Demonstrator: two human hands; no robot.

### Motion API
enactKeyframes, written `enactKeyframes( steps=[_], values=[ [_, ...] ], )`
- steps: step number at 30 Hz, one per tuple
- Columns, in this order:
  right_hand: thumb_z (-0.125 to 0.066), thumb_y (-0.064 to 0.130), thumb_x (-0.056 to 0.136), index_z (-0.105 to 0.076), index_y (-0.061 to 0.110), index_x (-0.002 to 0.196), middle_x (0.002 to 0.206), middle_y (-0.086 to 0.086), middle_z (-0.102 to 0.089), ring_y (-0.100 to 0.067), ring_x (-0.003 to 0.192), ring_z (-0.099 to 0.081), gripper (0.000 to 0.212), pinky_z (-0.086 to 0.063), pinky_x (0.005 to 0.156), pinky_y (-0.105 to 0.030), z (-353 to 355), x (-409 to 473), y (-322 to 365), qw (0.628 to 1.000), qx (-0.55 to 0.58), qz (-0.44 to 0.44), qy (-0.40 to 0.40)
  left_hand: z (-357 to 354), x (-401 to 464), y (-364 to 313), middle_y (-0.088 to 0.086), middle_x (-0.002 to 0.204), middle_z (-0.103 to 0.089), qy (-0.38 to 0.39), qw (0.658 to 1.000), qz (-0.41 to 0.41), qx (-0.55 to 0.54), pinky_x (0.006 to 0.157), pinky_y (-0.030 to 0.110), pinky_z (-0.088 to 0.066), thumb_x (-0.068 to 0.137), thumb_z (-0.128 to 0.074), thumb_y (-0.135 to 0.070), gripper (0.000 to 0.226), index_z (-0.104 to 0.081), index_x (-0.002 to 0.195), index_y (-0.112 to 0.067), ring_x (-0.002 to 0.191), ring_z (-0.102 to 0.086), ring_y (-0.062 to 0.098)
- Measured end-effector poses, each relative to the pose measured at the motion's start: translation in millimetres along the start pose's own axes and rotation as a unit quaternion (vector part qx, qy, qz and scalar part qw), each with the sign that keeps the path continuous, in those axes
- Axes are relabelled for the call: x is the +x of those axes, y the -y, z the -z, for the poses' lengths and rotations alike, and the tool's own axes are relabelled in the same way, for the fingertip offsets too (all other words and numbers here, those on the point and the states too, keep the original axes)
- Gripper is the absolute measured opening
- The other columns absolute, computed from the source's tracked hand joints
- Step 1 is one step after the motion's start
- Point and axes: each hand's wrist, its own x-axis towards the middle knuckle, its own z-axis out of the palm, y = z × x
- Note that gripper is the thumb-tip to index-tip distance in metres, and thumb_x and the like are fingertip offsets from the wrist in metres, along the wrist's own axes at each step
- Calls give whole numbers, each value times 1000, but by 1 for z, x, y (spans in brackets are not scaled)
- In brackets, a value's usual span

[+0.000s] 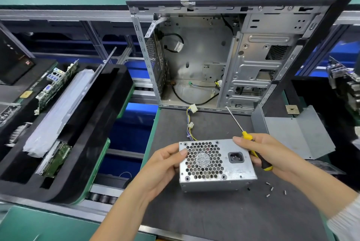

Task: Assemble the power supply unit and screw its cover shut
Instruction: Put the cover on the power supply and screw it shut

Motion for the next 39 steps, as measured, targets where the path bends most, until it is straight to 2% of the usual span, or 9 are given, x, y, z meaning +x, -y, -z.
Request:
enactKeyframes(
  steps=[8, 14, 20, 23, 26, 29, 31, 35, 39],
  values=[
    [-67, 44, 80, -67, 16, 70, 51, -5, -43, -10, 41, -33, 30, -28, 38, -11, -1, 2, -1, 1000, 18, -9, -5, -1, 1, -1, 19, 125, -65, 6, 1000, 12, -18, 99, 36, -51, 91, -62, -23, 35, -67, 122, -7, 118, -62, 31],
    [-68, 43, 78, -65, -1, 87, 58, -9, -43, -9, 40, -32, 45, -27, 37, -11, 0, 3, -4, 999, 30, -13, -17, -2, 1, -1, 20, 125, -65, 5, 1000, 15, -25, 100, 38, -50, 88, -64, -25, 38, -68, 121, -7, 119, -61, 32],
    [-66, 48, 80, -62, 8, 75, 51, -7, -43, -11, 40, -32, 40, -27, 38, -11, -2, -1, -4, 1000, 19, -15, -19, -1, 1, -1, 21, 127, -64, 7, 1000, 18, -22, 105, 43, -46, 94, -57, -20, 33, -66, 123, -5, 122, -59, 35],
    [-64, 51, 81, -56, 8, 67, 45, -1, -45, -12, 40, -32, 45, -28, 39, -12, -1, -4, -5, 998, -7, 12, -61, -2, 1, -2, 22, 126, -64, 10, 1000, 17, -23, 104, 42, -48, 92, -60, -21, 35, -66, 122, -4, 120, -60, 34],
    [-66, 45, 81, -58, 13, 64, 45, 6, -53, -10, 34, -31, 37, -26, 37, -14, 10, -12, -14, 988, -10, 50, -149, -1, 2, -2, 22, 126, -64, 9, 1000, 17, -20, 103, 43, -48, 93, -60, -21, 35, -66, 123, -4, 120, -60, 34],
    [-70, 33, 82, -66, 16, 71, 55, 1, -61, -13, 32, -33, 21, -28, 37, -15, 30, -28, -37, 981, -56, 64, -173, 0, 2, 1, 22, 126, -64, 0, 1000, 13, -22, 100, 41, -51, 95, -53, -17, 32, -68, 121, -4, 119, -61, 35],
    [-71, 26, 82, -67, 19, 69, 48, 4, -54, -15, 32, -36, 15, -31, 38, -16, 44, -40, -57, 975, -131, 65, -164, -1, 2, 2, 22, 125, -65, 1, 1000, 8, -27, 94, 37, -54, 94, -52, -16, 32, -69, 119, -5, 118, -61, 34],
    [-72, 17, 80, -66, 23, 63, 50, 12, -56, -9, 32, -44, 19, -36, 39, -16, 60, -51, -88, 953, -251, 56, -160, -4, 4, 3, 21, 125, -65, -3, 1000, 2, -25, 89, 35, -56, 94, -51, -16, 33, -68, 120, -3, 117, -62, 34],
    [-74, 17, 79, -65, 24, 63, 51, 7, -59, -8, 32, -47, 19, -35, 40, -14, 60, -44, -107, 945, -274, 40, -175, -6, 3, 4, 20, 123, -66, -11, 1000, -2, -28, 83, 32, -57, 92, -52, -17, 35, -67, 121, -3, 115, -64, 33]
  ],
)
